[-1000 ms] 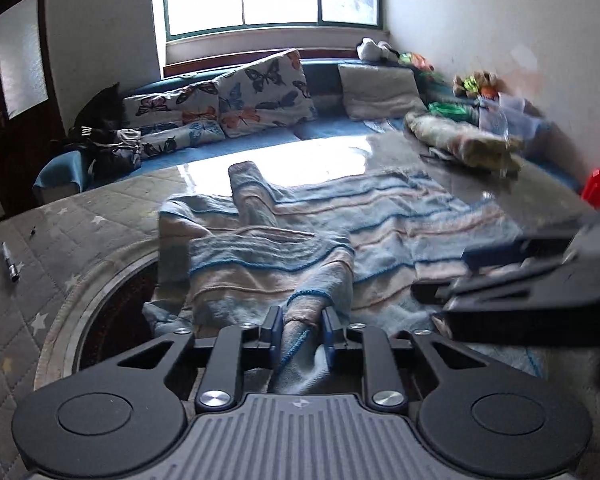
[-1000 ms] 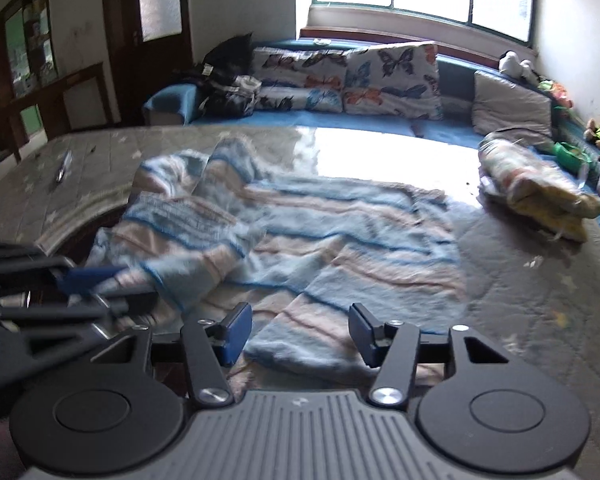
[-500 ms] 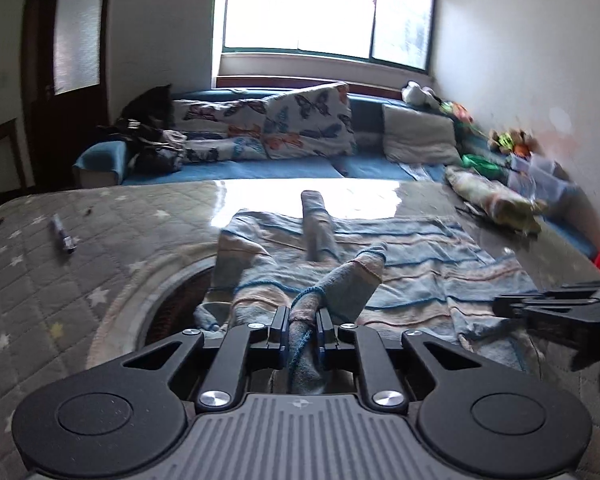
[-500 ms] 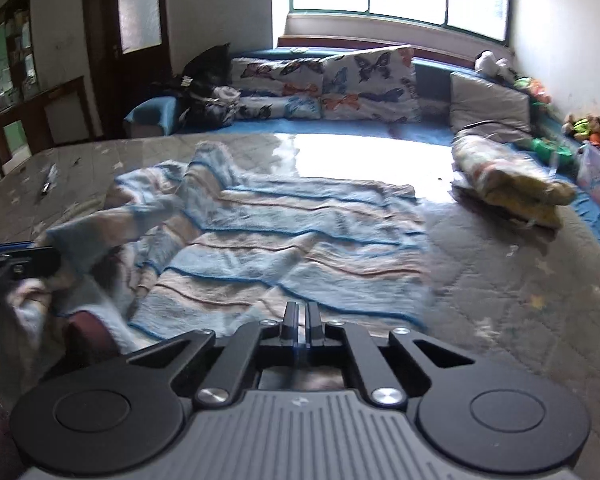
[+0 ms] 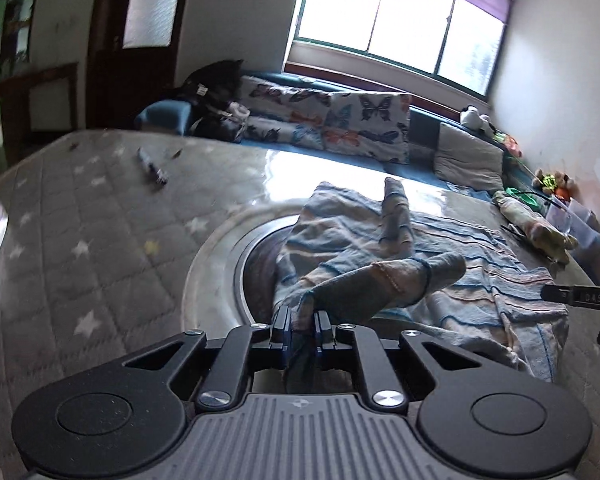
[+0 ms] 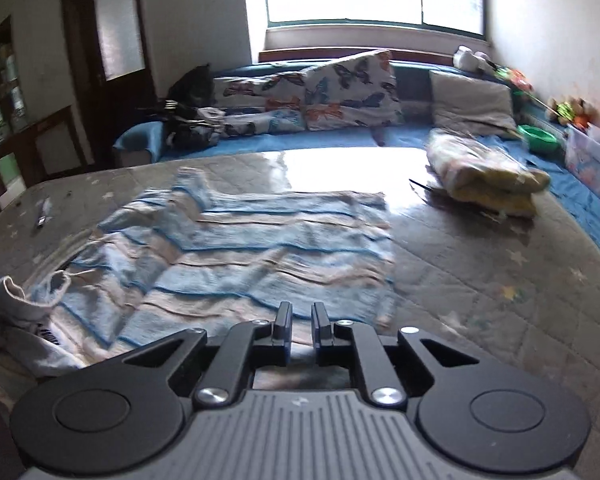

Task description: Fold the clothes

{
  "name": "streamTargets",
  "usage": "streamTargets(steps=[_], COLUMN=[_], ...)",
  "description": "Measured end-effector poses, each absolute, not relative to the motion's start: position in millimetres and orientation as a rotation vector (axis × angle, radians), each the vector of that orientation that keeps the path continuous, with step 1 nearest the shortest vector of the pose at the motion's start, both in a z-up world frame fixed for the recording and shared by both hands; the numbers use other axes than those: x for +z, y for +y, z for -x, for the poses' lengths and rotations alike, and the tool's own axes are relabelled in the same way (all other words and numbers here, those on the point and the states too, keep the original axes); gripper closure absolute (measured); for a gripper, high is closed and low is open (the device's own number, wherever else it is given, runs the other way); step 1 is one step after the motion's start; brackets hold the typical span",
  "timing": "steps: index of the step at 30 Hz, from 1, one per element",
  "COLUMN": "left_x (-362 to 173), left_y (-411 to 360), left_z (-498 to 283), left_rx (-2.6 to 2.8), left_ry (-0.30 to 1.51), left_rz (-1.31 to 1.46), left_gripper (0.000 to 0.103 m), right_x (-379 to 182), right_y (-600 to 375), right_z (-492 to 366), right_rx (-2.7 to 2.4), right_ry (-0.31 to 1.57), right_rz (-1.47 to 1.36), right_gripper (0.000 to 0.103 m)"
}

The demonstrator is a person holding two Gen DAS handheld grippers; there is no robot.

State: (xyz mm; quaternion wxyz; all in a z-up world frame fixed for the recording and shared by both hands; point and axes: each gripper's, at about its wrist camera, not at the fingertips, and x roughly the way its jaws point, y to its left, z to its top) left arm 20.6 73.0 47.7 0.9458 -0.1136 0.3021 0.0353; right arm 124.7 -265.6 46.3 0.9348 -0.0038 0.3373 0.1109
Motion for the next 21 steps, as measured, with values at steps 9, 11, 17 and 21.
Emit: streamTargets(steps=[9, 11, 17, 21], left_x=[51, 54, 67, 69], left_y=[75, 73, 56, 31], left_z=[-14, -12, -4, -8], left_rx=[0.055, 0.048, -0.013, -0.103], left_ry=[0.625, 0.618, 0.562, 0.542], left_rz=[0.209, 0.189, 0.119, -0.001], left_gripper=[0.087, 0.079, 0.045, 0.043], right_x=[18, 13, 25, 38], right_y=[-207, -204, -219, -235], right_z=[-148, -147, -132, -117], right_rx=[0.3, 0.285, 0.268, 0.245], right_ry=[0.792, 0.791, 0.773, 0.736], right_rz=[0.072, 0.093, 0.065, 0.037], right_gripper=[0.073, 0.076, 0.098, 0.101])
